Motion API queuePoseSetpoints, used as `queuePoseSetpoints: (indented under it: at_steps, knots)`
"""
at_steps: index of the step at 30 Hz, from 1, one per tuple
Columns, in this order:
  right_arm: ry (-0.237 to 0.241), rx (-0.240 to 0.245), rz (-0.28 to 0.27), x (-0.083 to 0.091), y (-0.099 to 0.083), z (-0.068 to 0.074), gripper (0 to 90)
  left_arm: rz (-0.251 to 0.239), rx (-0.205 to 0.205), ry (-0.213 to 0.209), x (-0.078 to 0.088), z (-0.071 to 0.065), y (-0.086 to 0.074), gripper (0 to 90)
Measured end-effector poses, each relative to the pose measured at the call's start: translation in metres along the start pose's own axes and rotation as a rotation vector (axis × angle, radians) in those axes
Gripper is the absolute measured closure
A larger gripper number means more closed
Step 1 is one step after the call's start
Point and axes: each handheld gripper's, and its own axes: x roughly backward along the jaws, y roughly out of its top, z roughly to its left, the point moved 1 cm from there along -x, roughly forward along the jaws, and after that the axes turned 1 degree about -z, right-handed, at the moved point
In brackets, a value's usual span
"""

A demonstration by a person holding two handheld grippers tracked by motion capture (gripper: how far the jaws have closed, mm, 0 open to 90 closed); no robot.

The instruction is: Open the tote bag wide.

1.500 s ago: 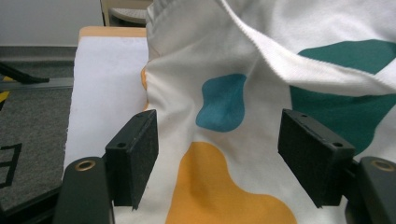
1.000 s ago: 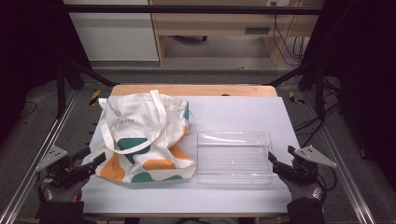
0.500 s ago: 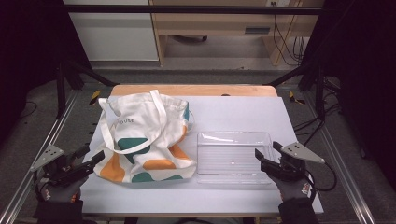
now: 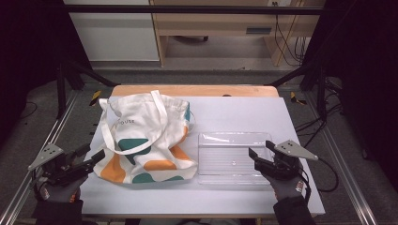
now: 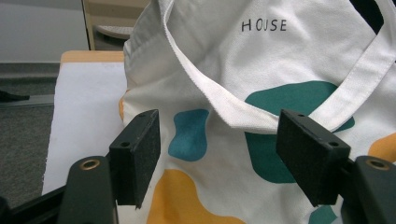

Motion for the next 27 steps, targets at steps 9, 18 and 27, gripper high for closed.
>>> queuePoseSetpoints:
  at_steps: [9, 18, 27]
  knots:
    - [0.018, 0.012, -0.008, -0.008, 0.01, 0.01, 32.2, -0.002, -0.005, -0.011, -0.002, -0.003, 0.006, 30.8]
    - [0.06, 0.018, -0.022, -0.017, 0.024, 0.025, 33.3, -0.018, -0.016, -0.013, -0.001, -0.004, 0.016, 30.9]
    - [0.103, 0.033, -0.035, -0.028, 0.038, 0.045, 33.6, -0.032, -0.017, -0.008, 0.0, -0.004, 0.022, 31.1]
